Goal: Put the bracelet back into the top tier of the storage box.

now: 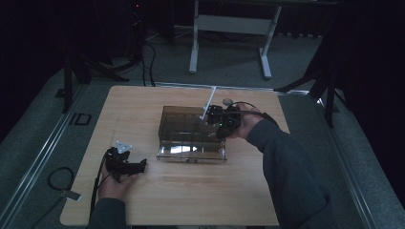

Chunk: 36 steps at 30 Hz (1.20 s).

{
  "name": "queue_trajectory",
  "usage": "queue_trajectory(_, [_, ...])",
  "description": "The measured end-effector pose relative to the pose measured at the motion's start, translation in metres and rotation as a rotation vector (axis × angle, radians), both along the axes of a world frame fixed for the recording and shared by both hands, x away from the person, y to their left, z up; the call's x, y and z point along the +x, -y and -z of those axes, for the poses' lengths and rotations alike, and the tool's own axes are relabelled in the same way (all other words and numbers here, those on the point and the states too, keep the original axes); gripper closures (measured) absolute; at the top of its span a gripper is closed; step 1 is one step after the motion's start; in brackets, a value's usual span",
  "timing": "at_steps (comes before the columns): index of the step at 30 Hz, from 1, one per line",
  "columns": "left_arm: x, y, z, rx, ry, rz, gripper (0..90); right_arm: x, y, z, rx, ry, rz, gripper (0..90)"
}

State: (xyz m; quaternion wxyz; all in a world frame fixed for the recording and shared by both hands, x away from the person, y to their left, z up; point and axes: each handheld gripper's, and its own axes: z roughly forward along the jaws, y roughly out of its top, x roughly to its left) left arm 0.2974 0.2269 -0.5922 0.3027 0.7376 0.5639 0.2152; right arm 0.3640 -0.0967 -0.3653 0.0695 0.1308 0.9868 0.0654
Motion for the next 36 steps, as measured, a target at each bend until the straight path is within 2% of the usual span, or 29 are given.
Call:
queue_trajectory(12, [0.000, 0.000, 0.000, 0.000, 0.000, 0.000, 2.3, 0.007, 0.000, 0.026, -0.017, -0.032, 0.023, 84.5])
queue_trajectory(23, [0.000, 0.000, 0.000, 0.000, 0.000, 0.000, 2.3, 0.011, -0.002, 0.056, -0.051, -0.078, 0.036, 84.2])
queue_trajectory(29, [0.000, 0.000, 0.000, 0.000, 0.002, -0.001, 2.3, 0.012, -0.003, 0.065, -0.053, -0.087, 0.041, 84.0])
queue_trajectory(36, [0.000, 0.000, 0.000, -0.001, 0.002, -0.001, 2.3, 0.012, -0.003, 0.067, -0.039, -0.089, 0.049, 80.5])
